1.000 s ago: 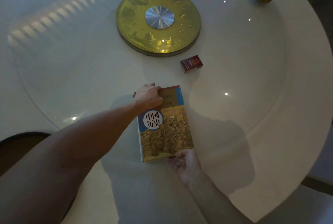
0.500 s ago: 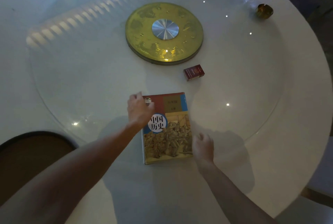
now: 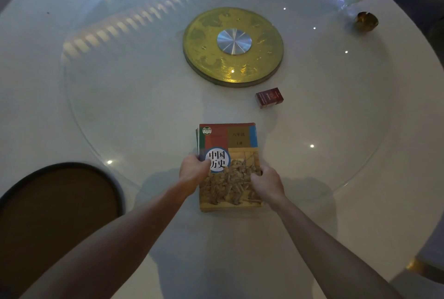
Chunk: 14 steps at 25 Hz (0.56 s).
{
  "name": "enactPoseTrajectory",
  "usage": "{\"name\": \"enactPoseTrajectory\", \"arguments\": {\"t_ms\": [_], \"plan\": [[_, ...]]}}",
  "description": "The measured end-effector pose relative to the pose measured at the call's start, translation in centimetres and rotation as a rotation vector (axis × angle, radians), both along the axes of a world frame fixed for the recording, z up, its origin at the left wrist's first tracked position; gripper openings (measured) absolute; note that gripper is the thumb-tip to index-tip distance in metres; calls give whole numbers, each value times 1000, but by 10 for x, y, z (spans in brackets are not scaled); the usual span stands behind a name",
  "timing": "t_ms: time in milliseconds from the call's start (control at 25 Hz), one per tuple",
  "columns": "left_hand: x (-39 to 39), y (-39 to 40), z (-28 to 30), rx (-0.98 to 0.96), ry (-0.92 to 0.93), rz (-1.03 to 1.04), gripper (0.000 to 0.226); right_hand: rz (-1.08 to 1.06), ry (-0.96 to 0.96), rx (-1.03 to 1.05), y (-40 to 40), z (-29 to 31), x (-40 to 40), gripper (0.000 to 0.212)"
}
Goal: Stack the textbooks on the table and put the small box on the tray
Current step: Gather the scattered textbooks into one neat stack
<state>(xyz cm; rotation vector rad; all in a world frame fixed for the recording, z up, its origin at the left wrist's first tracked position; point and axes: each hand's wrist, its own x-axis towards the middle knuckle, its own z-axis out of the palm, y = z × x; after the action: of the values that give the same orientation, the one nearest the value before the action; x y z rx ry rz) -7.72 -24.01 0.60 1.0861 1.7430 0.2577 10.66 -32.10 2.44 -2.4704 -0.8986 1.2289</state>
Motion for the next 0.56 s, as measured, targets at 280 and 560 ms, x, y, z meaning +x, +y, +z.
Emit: {"name": "enactPoseTrajectory", "arguments": {"t_ms": [280, 560], "plan": [[-1, -6, -4, 39, 12, -75, 31, 28, 34, 38, 4, 0, 2, 38], [1, -4, -11, 49, 9, -38, 38, 46, -9, 26, 6, -16, 8, 43]]}}
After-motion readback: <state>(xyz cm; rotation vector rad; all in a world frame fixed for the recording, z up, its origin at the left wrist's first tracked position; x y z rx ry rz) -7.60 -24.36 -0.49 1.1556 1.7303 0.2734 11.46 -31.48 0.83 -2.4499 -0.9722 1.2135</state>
